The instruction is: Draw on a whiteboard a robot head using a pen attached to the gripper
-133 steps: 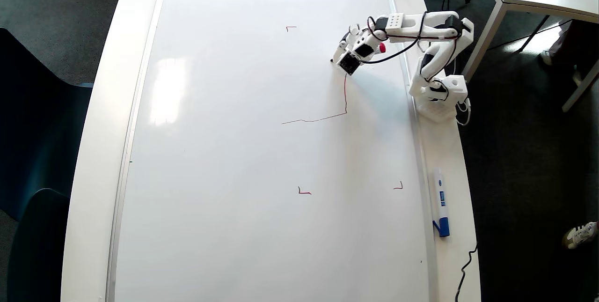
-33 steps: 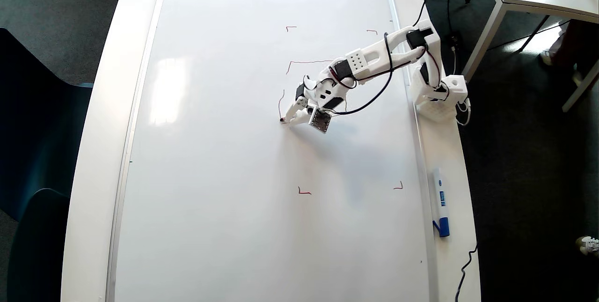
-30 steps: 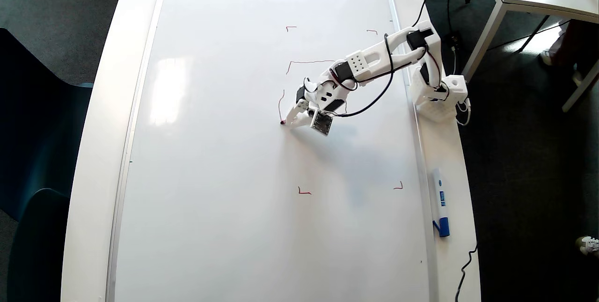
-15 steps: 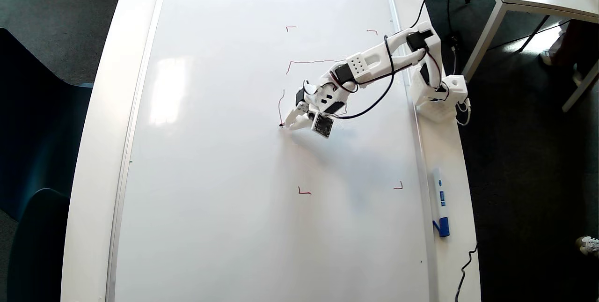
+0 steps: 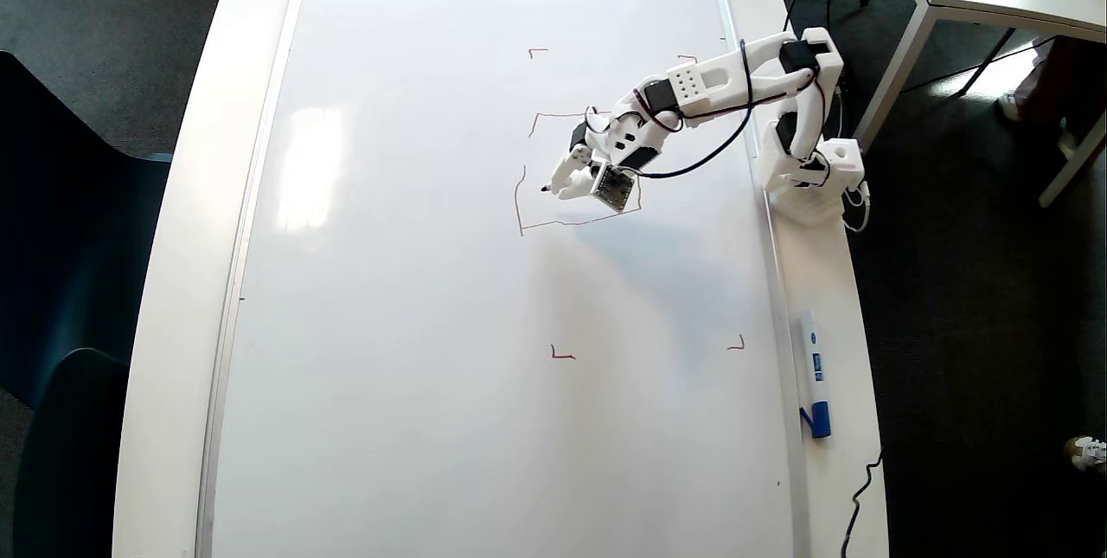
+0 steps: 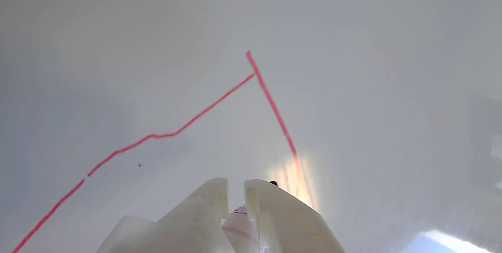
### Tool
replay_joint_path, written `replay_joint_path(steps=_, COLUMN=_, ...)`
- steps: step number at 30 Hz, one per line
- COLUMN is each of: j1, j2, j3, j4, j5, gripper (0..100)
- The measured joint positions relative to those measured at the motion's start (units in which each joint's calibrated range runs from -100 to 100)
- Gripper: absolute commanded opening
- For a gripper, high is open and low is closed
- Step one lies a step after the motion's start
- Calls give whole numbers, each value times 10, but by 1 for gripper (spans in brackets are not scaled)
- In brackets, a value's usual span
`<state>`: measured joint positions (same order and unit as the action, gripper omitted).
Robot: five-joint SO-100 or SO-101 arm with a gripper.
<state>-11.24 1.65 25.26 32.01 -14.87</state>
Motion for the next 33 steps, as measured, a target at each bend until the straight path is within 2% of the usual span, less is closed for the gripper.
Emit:
replay_joint_path(steps=19, j1=2, j2=-16, j3=36, j4=0, j5=0, gripper=1)
replay_joint_path(steps=26, j1=5, j2=37, j3=35, j4=-47, j5=0, gripper=1)
replay_joint_path(steps=33, j1=4, j2=55, j3=5, j4=-51, j5=-10, gripper=1)
